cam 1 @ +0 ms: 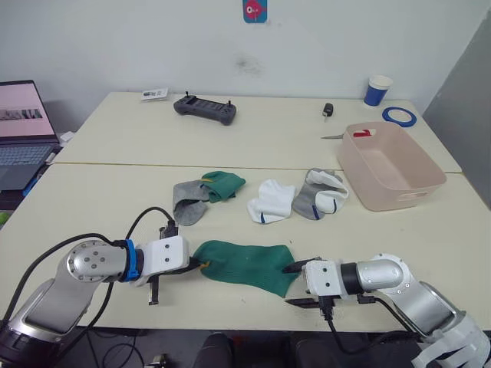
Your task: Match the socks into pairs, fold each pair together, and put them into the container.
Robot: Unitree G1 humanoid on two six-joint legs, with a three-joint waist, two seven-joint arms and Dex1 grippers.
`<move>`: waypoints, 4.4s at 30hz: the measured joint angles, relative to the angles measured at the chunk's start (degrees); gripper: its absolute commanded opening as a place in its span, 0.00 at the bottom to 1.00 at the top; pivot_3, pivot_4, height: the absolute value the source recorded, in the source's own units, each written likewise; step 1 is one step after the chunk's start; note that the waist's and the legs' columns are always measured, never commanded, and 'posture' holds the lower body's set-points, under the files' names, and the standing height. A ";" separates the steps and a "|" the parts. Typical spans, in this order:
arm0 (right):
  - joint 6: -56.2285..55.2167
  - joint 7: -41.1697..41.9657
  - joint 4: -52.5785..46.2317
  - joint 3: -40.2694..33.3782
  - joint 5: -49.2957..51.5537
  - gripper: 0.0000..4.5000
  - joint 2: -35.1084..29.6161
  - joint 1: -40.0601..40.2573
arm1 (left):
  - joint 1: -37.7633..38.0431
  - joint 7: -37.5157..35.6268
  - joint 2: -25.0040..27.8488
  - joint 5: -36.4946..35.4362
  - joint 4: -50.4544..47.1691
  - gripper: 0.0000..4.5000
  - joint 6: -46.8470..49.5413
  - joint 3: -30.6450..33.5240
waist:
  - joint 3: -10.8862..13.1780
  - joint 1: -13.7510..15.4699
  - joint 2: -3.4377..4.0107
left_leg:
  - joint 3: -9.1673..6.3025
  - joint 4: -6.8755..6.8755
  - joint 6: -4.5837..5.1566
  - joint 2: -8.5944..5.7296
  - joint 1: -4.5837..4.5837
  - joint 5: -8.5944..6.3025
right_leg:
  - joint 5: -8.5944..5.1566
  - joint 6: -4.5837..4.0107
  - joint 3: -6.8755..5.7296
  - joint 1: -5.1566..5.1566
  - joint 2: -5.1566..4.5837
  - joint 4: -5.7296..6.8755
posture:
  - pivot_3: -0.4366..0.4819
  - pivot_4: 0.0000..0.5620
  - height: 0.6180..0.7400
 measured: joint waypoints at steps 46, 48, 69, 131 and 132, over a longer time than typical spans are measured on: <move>62.89 -27.17 -2.64 -26.17 50.41 0.01 1.96 -2.75 | -27.53 -9.98 -8.20 -22.00 22.96 0.00 41.71 -14.62 | -0.02 -0.08 0.01 | 0.08 -0.02 0.45 0.65 -0.18 -0.15 | 0.09 -0.39 0.01 -0.26 0.69 -0.06 | 0.48 0.27 1.00; 62.89 -27.27 -2.76 -26.09 49.90 0.01 1.46 -2.64 | -27.55 -9.82 -8.84 -21.75 23.26 0.00 41.19 -14.59 | -0.04 -0.01 0.06 | 0.05 -0.02 0.47 0.72 -0.16 -0.17 | 0.08 -0.45 -0.02 -0.25 0.75 -0.02 | 0.48 0.27 1.00; 63.73 -31.44 -7.65 -29.54 49.28 0.53 1.92 2.88 | -23.57 -7.06 -11.50 -20.33 20.86 0.32 36.90 -10.48 | -0.13 0.21 0.20 | 0.12 0.05 0.48 0.72 -0.02 -0.11 | 0.12 -0.41 0.04 -0.12 0.74 -0.02 | 0.48 0.27 1.00; 24.81 -28.62 -18.69 -20.28 16.74 0.00 6.32 28.37 | -2.54 8.15 -16.64 -16.69 2.41 0.00 23.40 -3.11 | -0.26 0.17 0.32 | 0.16 -0.08 0.79 0.75 0.02 0.10 | 0.13 -0.60 0.12 -0.14 0.72 -0.10 | 0.48 0.27 1.00; 24.89 -28.31 -18.91 -20.32 16.80 0.00 6.11 28.55 | -1.89 8.12 -16.27 -16.95 1.90 0.00 23.42 -2.89 | -0.26 0.14 0.32 | 0.16 -0.08 0.79 0.76 0.02 0.10 | 0.13 -0.61 0.13 -0.15 0.72 -0.10 | 0.48 0.27 1.00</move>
